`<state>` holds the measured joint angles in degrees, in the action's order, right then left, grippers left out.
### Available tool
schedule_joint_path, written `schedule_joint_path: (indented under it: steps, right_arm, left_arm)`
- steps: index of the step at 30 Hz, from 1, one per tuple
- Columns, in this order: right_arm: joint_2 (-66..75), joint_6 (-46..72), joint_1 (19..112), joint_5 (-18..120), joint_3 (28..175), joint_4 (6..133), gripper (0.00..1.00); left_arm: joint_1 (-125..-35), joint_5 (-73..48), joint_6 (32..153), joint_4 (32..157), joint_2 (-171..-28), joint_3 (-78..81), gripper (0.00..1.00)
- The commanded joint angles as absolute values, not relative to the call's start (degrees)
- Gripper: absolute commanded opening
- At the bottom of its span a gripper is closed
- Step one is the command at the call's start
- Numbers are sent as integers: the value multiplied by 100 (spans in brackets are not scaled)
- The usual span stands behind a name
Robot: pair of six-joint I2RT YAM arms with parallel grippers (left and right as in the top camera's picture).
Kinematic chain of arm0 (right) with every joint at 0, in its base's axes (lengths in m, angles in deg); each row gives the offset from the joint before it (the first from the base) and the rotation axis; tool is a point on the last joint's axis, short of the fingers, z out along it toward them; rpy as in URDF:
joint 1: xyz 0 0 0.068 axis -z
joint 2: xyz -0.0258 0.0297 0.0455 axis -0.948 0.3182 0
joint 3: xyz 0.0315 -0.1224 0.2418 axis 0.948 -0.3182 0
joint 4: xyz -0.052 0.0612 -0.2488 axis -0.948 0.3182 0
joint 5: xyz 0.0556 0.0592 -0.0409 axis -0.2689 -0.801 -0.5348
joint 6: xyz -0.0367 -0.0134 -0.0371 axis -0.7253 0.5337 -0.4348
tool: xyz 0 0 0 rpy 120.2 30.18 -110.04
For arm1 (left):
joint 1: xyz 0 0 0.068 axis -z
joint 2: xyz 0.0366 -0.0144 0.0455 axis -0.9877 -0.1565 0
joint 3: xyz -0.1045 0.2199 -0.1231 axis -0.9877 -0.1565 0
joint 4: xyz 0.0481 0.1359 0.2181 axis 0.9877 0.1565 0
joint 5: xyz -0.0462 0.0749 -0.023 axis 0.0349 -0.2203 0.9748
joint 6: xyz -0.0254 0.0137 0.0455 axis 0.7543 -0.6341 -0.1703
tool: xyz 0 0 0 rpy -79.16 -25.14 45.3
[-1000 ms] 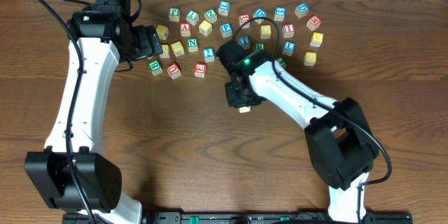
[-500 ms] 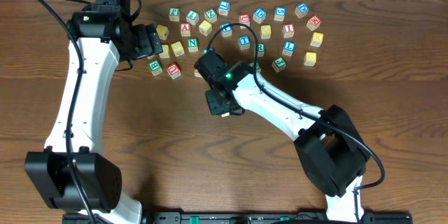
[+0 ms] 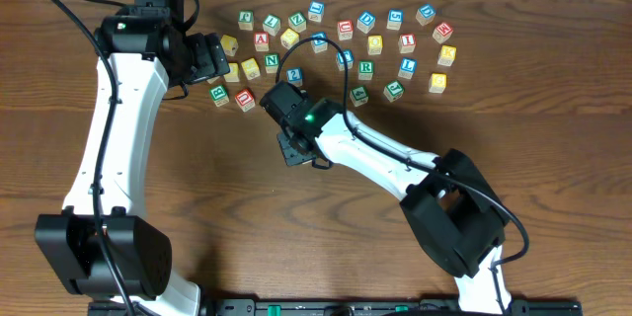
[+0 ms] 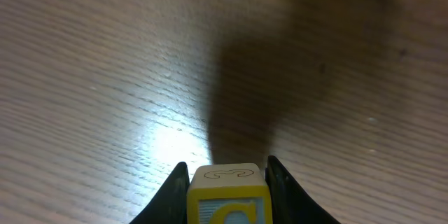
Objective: Spell out CORL
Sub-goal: 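Carry the yellow C block toward the open table area in front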
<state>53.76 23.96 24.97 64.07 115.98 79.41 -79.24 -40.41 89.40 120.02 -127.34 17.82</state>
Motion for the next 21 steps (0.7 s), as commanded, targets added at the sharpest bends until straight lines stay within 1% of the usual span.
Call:
schedule_joint_path:
  steps: [1, 9, 10, 12, 13, 16, 21]
  right_arm:
    - [5496, 2309, 2435, 6525, 11550, 7936, 4]
    - [5496, 2309, 2435, 6512, 11550, 7951, 8]
    - [5496, 2311, 2435, 6512, 11550, 7945, 9]
    - [5496, 2311, 2435, 6510, 11550, 7941, 15]
    - [5496, 2309, 2435, 6510, 11550, 7943, 15]
    - [5496, 2311, 2435, 6510, 11550, 7945, 15]
    - [5501, 2320, 2462, 6516, 11550, 7724, 10]
  left_arm:
    - [-7941, -4089, 8973, 12000, -12708, 1823, 98]
    - [-7941, -4089, 8970, 11998, -12708, 1823, 98]
    - [-7941, -4089, 8970, 12000, -12708, 1823, 98]
    - [-7941, -4089, 8970, 11998, -12708, 1823, 98]
    - [-7941, -4089, 8970, 11998, -12708, 1823, 98]
    - [-7941, -4089, 8970, 11998, -12708, 1823, 98]
    - [-7941, -4089, 8970, 11998, -12708, 1823, 98]
